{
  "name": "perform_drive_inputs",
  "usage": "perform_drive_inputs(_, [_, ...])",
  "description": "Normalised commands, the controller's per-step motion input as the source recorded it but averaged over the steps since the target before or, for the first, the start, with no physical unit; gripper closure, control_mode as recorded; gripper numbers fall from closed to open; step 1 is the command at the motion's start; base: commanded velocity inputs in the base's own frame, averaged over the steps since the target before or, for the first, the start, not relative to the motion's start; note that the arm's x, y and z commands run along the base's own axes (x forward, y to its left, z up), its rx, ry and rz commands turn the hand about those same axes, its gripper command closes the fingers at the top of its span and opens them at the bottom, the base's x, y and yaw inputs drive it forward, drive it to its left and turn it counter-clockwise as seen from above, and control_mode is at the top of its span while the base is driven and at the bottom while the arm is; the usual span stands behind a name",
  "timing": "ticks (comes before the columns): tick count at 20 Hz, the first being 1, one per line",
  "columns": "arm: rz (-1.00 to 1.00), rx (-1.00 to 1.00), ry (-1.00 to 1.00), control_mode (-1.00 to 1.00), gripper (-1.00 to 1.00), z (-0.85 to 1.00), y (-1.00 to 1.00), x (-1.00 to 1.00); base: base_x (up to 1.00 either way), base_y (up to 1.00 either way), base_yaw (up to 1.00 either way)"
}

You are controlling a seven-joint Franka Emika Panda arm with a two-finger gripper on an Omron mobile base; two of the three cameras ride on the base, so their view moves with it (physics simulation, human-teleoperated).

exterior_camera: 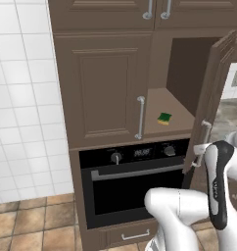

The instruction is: Open the cabinet. Pick the sponge and place it next to the sink. Then close the cabinet.

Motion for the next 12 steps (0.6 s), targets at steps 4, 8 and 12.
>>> perform_drive_inputs(4, [0.00,0.00,0.00,-1.00,1.00,0.00,-0.54,-0.24,0.00,0.00,0.00])
perform_drive_inputs(8, [-0.01,0.00,0.00,-1.00,1.00,0.00,-0.35,-0.14,0.00,0.00,0.00])
perform_drive_inputs(12, [0.00,0.00,0.00,-1.00,-1.00,0.00,0.00,0.00,0.00,0.00,0.00])
